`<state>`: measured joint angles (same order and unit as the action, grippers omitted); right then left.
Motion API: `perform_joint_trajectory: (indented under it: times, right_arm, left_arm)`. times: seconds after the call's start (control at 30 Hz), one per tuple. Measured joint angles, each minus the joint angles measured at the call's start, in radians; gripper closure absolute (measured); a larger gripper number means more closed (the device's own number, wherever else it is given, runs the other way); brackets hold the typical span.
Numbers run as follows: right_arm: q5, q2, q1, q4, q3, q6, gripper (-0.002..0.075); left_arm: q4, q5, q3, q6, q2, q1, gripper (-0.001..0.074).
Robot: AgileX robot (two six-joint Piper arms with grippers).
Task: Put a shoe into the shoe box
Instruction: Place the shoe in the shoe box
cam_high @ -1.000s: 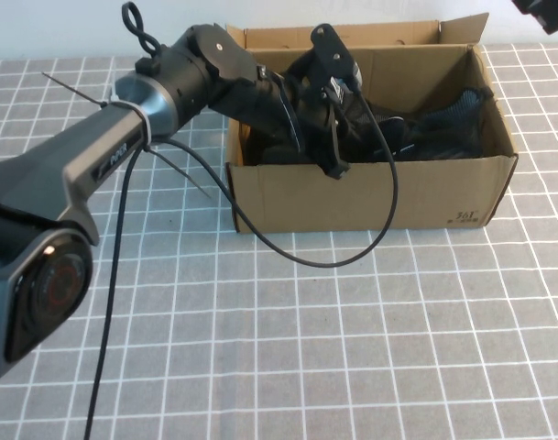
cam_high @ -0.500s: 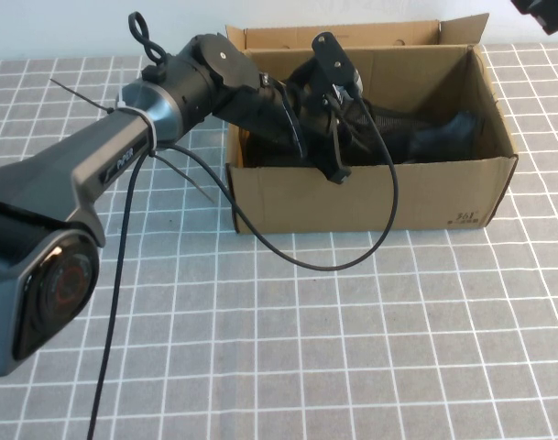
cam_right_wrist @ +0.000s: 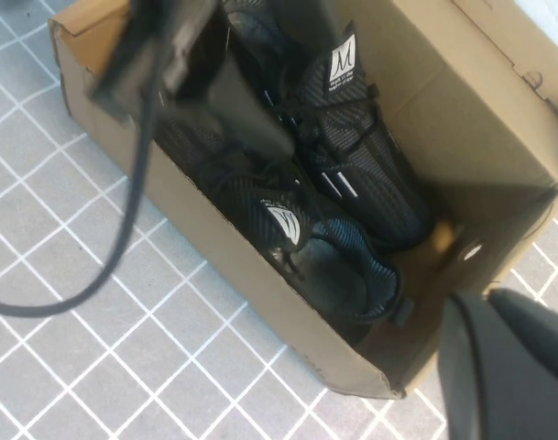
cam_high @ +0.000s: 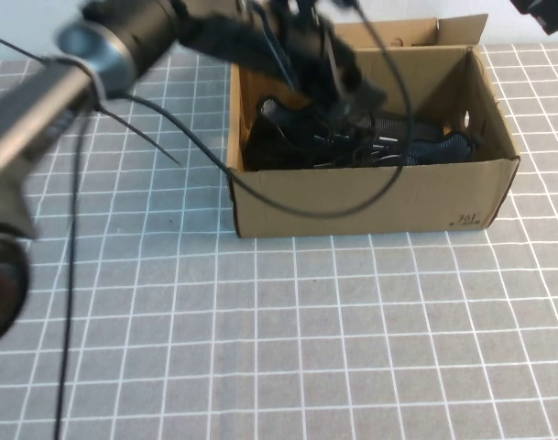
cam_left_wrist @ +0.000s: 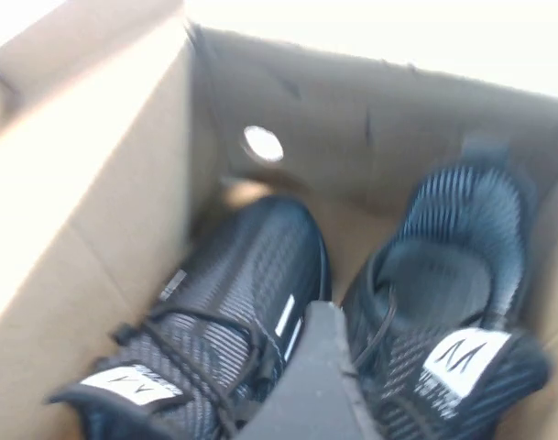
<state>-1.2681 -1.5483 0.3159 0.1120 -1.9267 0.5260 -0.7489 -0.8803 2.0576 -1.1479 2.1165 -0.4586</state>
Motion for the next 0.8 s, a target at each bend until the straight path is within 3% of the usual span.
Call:
perform_joint_trajectory:
  times: [0.1, 0.2, 0.27, 0.37, 0.63, 0.8]
  right_arm:
    - [0.000, 0.010, 0.000, 0.000, 0.000, -0.025, 0.0742]
    - [0.000, 0.043, 0.000, 0.000, 0.000, -0.060, 0.0742]
    - [0.000, 0.079, 0.000, 0.000, 0.000, -0.091, 0.0742]
    - [0.000, 0.147, 0.000, 0.000, 0.011, -0.138, 0.0742]
    - [0.000, 0.407, 0.000, 0.018, 0.235, -0.234, 0.0742]
    - [-0.002, 0.630, 0.000, 0.023, 0.476, -0.249, 0.0742]
  left_arm:
    - [0.057, -0.009, 0.000, 0.118, -0.084, 0.000, 0.0258]
    - [0.091, -0.015, 0.000, 0.207, -0.155, 0.000, 0.0417]
    - [0.102, -0.029, 0.001, 0.238, -0.199, 0.000, 0.0564]
    - [0.136, -0.059, 0.001, 0.254, -0.255, 0.000, 0.0685]
    - [0.281, -0.118, -0.015, 0.395, -0.407, 0.000, 0.0734]
    - [0.350, -0.035, -0.181, 0.461, -0.560, 0.000, 0.0735]
